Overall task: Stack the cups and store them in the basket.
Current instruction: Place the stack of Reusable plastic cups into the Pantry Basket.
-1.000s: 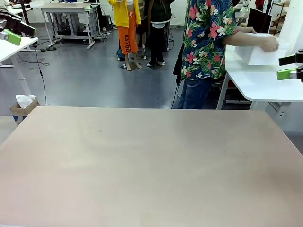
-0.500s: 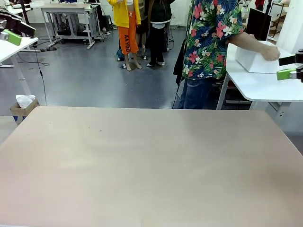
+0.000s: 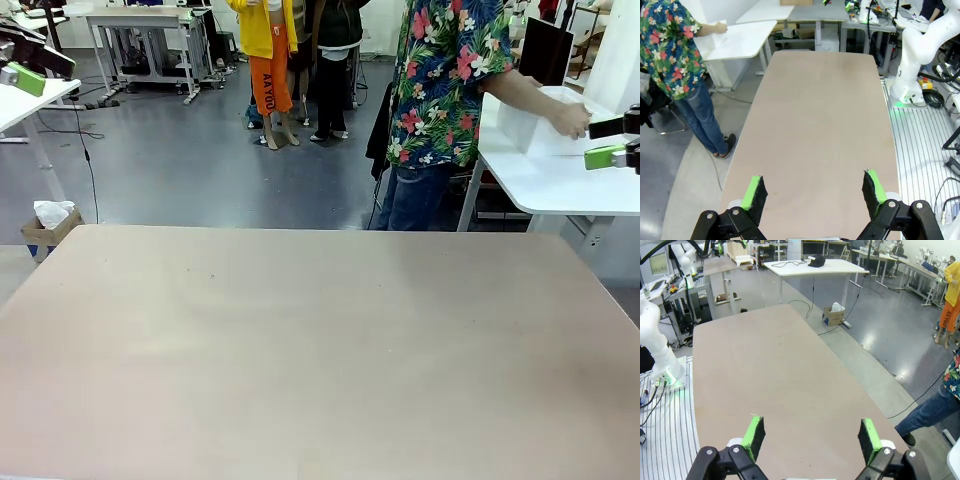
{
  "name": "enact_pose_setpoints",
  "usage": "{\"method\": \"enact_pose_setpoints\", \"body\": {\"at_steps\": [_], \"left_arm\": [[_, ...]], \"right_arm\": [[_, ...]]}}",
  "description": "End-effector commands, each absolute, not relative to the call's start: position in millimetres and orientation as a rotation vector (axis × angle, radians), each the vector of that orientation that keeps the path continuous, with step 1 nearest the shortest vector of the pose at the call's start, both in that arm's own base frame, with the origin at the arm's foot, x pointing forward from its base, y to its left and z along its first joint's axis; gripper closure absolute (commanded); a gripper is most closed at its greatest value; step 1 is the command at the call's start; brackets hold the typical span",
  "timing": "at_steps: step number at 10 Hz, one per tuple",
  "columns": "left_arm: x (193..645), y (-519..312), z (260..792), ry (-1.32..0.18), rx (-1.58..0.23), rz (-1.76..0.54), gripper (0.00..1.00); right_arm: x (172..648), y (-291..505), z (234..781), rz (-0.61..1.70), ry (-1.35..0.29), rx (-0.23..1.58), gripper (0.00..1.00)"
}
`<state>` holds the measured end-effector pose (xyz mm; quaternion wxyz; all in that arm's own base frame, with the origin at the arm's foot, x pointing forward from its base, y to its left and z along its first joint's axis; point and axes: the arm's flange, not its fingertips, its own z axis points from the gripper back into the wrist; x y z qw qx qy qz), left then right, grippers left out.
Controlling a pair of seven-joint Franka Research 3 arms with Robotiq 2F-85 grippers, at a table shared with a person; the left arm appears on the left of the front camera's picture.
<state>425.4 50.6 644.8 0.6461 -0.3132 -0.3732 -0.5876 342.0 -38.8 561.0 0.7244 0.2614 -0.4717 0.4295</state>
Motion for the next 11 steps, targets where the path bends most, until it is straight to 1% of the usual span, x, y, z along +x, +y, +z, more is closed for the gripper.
{"method": "enact_pose_setpoints", "body": {"at_steps": [1,11], "left_arm": [[423.1,50.1,648.1,-0.843,-0.705,-1.338,0.00],[423.1,50.1,648.1,-0.843,-0.705,-1.338,0.00]], "right_arm": [[343.8,-38.8,560.8,0.954,-1.073,0.587,0.00],[343.8,-38.8,560.8,0.954,-1.073,0.587,0.00]]}}
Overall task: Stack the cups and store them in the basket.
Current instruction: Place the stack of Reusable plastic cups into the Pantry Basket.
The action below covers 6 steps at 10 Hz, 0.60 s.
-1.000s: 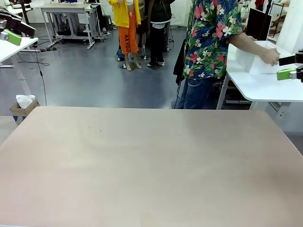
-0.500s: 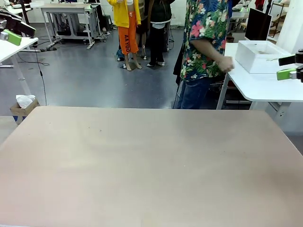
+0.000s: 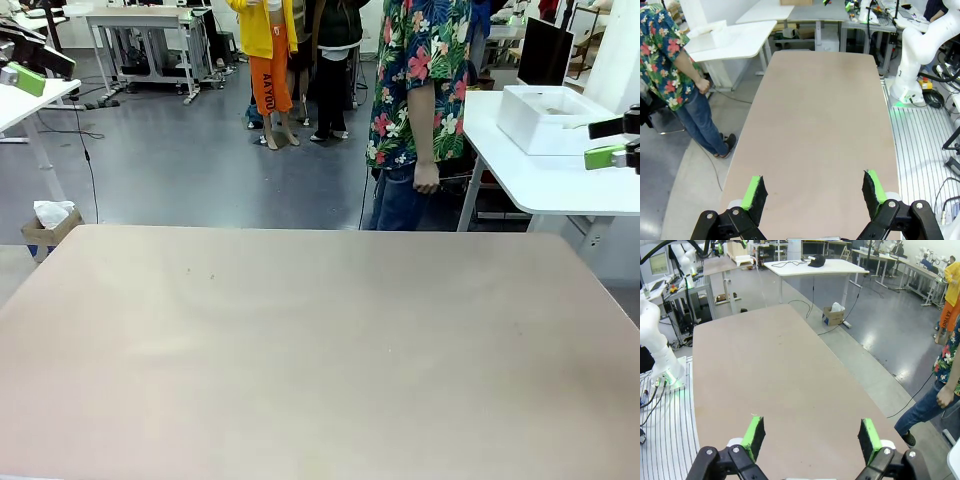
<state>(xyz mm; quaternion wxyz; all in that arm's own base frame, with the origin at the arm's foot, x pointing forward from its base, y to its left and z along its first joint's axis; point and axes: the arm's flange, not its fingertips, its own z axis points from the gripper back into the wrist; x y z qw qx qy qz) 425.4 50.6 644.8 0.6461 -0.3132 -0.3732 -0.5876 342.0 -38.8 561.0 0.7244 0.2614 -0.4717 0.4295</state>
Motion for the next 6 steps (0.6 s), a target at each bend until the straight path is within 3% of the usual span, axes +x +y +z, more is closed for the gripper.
{"method": "enact_pose_setpoints", "body": {"at_steps": [1,6], "left_arm": [[423.1,50.1,648.1,-0.843,-0.705,-1.338,0.00],[423.1,50.1,648.1,-0.843,-0.705,-1.338,0.00]], "right_arm": [[343.8,-38.8,560.8,0.954,-1.073,0.587,0.00],[343.8,-38.8,560.8,0.954,-1.073,0.587,0.00]]}}
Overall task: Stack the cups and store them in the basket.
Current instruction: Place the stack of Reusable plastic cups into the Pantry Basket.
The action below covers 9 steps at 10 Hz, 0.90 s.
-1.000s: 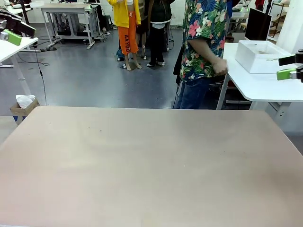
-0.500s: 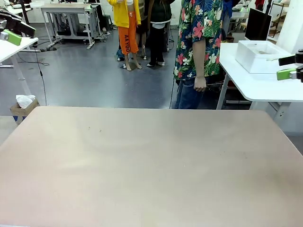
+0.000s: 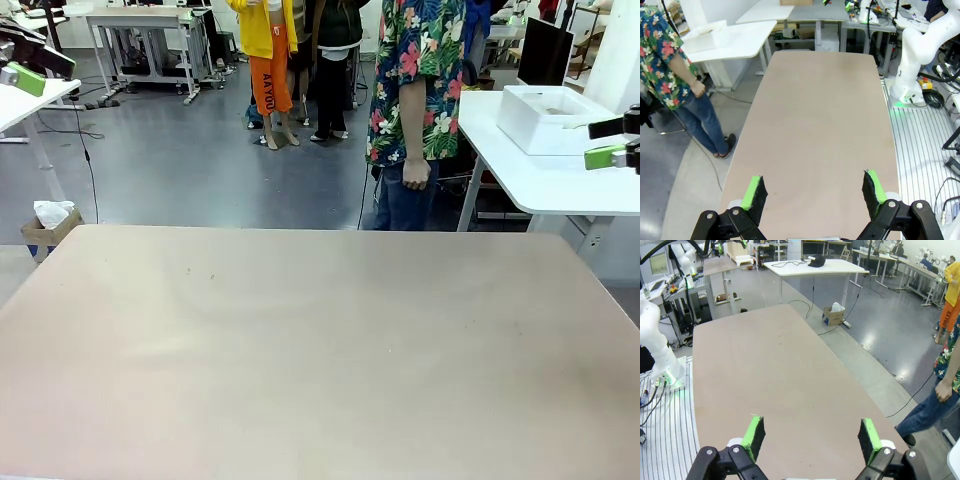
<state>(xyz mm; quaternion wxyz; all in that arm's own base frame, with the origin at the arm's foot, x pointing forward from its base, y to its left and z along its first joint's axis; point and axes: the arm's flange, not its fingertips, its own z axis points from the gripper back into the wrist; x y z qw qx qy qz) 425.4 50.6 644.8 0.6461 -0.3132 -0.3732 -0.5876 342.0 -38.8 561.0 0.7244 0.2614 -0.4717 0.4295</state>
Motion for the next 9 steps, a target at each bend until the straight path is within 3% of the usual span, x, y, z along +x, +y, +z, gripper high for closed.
{"method": "enact_pose_setpoints", "body": {"at_steps": [1,9], "left_arm": [[423.1,50.1,648.1,-0.843,-0.705,-1.338,0.00],[423.1,50.1,648.1,-0.843,-0.705,-1.338,0.00]], "right_arm": [[343.8,-38.8,560.8,0.954,-1.073,0.587,0.00],[343.8,-38.8,560.8,0.954,-1.073,0.587,0.00]]}}
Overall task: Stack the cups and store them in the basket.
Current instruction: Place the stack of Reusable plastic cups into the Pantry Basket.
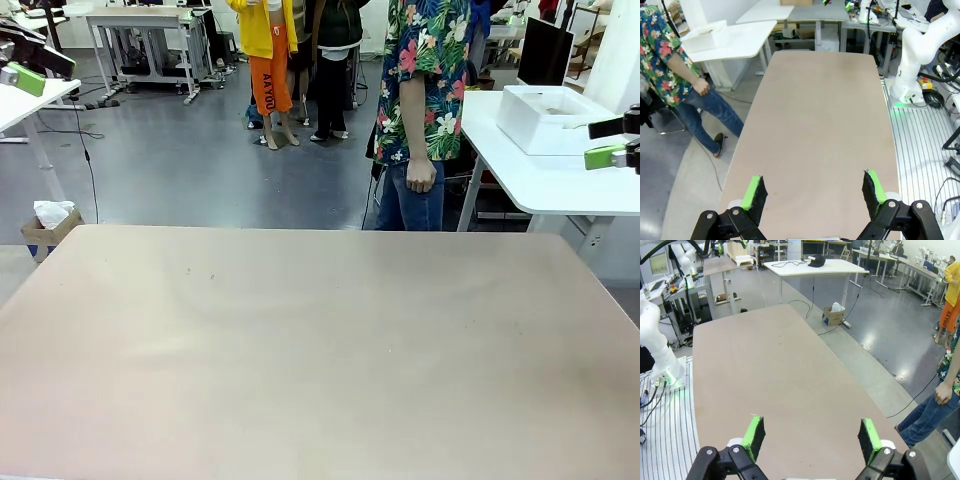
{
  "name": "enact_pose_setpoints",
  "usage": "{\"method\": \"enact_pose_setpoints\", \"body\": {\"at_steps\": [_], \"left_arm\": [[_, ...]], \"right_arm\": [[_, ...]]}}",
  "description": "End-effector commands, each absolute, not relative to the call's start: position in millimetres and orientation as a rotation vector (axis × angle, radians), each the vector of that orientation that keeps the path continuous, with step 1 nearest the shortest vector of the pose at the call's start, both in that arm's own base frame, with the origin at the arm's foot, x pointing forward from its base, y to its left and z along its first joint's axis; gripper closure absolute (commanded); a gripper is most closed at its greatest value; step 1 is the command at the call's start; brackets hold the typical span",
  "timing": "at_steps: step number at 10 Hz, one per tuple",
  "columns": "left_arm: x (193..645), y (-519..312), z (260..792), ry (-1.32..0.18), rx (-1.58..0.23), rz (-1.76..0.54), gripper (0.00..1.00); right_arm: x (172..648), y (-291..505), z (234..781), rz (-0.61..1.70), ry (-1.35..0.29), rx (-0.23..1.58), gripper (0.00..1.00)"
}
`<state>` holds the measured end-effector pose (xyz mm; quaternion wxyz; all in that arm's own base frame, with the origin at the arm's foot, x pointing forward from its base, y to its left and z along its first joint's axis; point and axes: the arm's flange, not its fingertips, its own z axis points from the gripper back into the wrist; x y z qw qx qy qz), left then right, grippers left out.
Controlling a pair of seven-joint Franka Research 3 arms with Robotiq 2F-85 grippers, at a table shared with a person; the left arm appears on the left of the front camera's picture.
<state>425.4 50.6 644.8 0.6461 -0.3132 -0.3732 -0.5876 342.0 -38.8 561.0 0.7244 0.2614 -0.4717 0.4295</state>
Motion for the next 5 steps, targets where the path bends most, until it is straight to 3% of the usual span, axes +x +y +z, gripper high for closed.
{"method": "enact_pose_setpoints", "body": {"at_steps": [1,5], "left_arm": [[423.1,50.1,648.1,-0.843,-0.705,-1.338,0.00],[423.1,50.1,648.1,-0.843,-0.705,-1.338,0.00]], "right_arm": [[343.8,-38.8,560.8,0.954,-1.073,0.587,0.00],[343.8,-38.8,560.8,0.954,-1.073,0.587,0.00]]}}
